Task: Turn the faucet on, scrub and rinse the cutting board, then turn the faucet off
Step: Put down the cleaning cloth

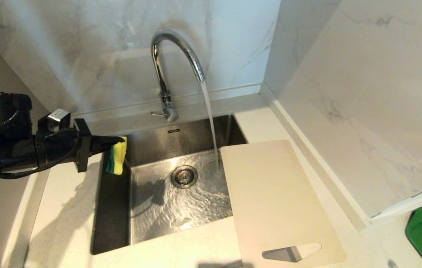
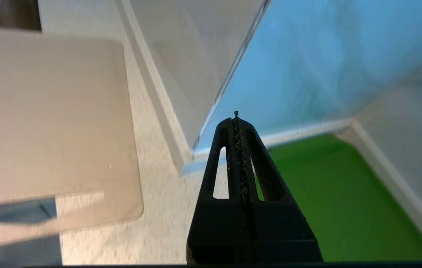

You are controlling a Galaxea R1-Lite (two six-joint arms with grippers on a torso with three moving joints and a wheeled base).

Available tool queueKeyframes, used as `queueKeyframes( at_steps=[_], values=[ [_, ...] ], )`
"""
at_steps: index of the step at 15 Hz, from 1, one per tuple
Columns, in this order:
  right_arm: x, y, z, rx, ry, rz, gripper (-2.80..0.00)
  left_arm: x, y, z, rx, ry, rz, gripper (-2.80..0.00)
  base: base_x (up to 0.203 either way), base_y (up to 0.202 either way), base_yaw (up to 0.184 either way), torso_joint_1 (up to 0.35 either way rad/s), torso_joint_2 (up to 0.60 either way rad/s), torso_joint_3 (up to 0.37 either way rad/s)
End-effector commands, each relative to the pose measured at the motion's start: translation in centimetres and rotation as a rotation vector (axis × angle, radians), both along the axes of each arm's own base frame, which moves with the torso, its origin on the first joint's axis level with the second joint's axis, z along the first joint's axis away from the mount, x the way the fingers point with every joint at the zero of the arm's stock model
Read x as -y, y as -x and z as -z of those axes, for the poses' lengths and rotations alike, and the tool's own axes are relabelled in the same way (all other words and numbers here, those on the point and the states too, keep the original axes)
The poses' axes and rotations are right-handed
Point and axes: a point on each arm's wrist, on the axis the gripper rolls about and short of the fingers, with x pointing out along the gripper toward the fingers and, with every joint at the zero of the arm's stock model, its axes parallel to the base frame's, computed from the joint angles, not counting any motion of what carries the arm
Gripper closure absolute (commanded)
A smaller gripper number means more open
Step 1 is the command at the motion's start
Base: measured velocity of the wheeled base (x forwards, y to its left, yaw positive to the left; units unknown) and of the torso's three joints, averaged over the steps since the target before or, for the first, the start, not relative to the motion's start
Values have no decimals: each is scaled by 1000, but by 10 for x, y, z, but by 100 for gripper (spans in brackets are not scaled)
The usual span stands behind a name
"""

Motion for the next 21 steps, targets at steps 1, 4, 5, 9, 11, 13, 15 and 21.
queueKeyframes(
  at_steps=[1, 4, 5, 9, 11, 13, 15, 21],
  values=[
    [-1, 6, 18, -18, -30, 2, 0, 1, 1, -1, 1, 4, 3, 0, 0, 0, 0, 0, 0, 0],
    [-1, 5, 31, -136, -92, -2, 0, 1, -1, 2, -6, 2, 3, 0, 0, 0, 0, 0, 0, 0],
    [-1, 5, 37, -182, -118, -2, 0, 1, -2, 3, -8, 1, 4, 0, 0, 0, 0, 0, 0, 0],
    [-3, 7, 53, -332, -228, -82, 0, 1, -1, 5, -13, -5, 7, 0, 0, 0, 0, 0, 0, 0],
    [-4, 9, 60, -401, -243, -101, 0, 3, -2, 9, -7, -24, 16, 0, 0, 0, 0, 0, 0, 0],
    [-4, 9, 60, -407, -234, -123, 0, 5, -2, 11, -12, -28, 24, 0, 0, 0, 0, 0, 0, 0],
    [-4, 10, 60, -404, -219, -182, 0, 8, -1, 13, -18, -30, 33, 0, 0, 0, 0, 0, 0, 0],
    [-4, 18, 61, -303, -222, -223, 0, 8, -4, 17, -28, -34, 34, 0, 0, 0, 0, 0, 0, 0]
  ],
)
